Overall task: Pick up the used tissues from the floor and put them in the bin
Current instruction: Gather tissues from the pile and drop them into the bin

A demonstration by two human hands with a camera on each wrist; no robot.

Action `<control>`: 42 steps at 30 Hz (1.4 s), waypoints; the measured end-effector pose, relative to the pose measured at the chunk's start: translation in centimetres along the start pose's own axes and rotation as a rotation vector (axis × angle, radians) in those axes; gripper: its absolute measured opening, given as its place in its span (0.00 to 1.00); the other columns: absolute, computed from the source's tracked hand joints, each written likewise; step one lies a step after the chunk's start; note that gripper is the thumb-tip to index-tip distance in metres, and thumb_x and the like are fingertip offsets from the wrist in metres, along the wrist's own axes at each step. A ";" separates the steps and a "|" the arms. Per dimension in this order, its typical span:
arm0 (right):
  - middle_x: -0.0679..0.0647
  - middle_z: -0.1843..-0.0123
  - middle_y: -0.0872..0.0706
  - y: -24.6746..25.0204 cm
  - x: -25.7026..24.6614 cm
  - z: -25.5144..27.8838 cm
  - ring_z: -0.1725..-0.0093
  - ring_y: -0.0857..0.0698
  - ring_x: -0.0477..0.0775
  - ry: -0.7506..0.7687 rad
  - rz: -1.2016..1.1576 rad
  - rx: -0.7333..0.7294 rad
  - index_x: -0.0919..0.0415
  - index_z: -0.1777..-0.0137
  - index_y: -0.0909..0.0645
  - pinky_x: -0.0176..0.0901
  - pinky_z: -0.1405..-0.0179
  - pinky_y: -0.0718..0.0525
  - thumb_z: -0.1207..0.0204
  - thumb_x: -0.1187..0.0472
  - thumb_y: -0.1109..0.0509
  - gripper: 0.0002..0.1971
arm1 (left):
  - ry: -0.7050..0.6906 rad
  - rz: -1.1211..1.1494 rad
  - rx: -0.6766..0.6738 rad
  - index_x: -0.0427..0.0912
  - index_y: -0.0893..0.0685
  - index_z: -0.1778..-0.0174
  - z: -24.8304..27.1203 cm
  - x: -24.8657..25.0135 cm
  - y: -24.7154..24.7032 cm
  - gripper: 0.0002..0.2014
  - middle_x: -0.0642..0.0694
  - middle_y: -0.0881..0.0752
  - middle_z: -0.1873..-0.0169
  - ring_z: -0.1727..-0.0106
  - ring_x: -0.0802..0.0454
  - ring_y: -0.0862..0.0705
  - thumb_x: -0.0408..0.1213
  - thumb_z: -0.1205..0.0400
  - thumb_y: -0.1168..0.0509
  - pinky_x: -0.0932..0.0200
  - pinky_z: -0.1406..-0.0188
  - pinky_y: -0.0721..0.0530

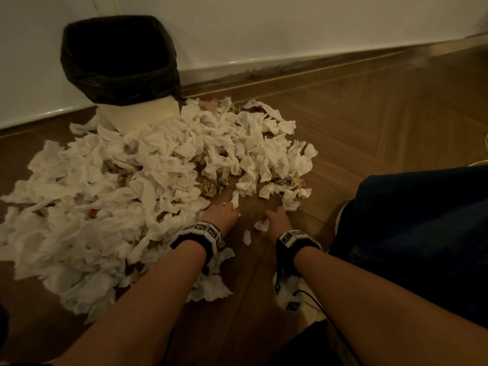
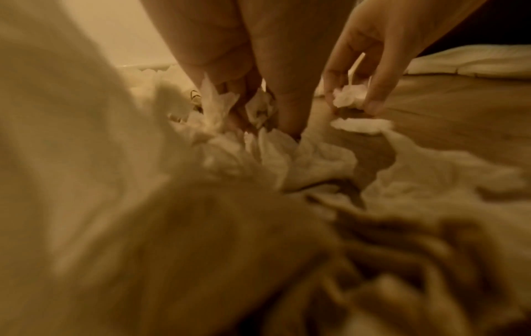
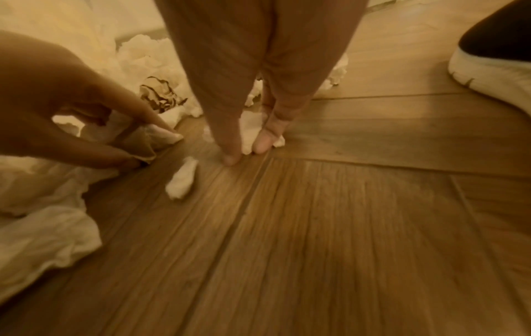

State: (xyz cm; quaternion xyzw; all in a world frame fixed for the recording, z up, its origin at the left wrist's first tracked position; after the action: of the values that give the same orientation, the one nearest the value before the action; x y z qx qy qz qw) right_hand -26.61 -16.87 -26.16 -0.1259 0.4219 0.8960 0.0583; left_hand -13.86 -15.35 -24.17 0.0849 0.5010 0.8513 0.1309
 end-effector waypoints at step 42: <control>0.65 0.53 0.16 20.0 -19.6 -1.8 0.39 0.17 0.67 0.259 -1.368 0.136 0.76 0.38 0.24 0.53 0.37 0.18 0.20 0.76 0.40 0.12 | 0.383 1.046 0.975 0.35 0.37 0.26 9.0 -19.2 21.4 0.21 0.33 0.39 0.31 0.37 0.38 0.27 0.23 0.17 0.49 0.67 0.40 0.33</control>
State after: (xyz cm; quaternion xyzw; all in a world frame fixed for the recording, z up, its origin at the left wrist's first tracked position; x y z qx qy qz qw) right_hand -11.67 -30.94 -7.04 -0.4650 0.3066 0.6075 0.5663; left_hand 3.97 -23.73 -1.30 0.2108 0.7304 0.4833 -0.4342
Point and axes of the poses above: each hand's wrist, its own z-axis away from the middle knuckle, its own y-axis out of the back of the hand, x = y × z, the point moved 8 cm from there along -z, towards the middle knuckle
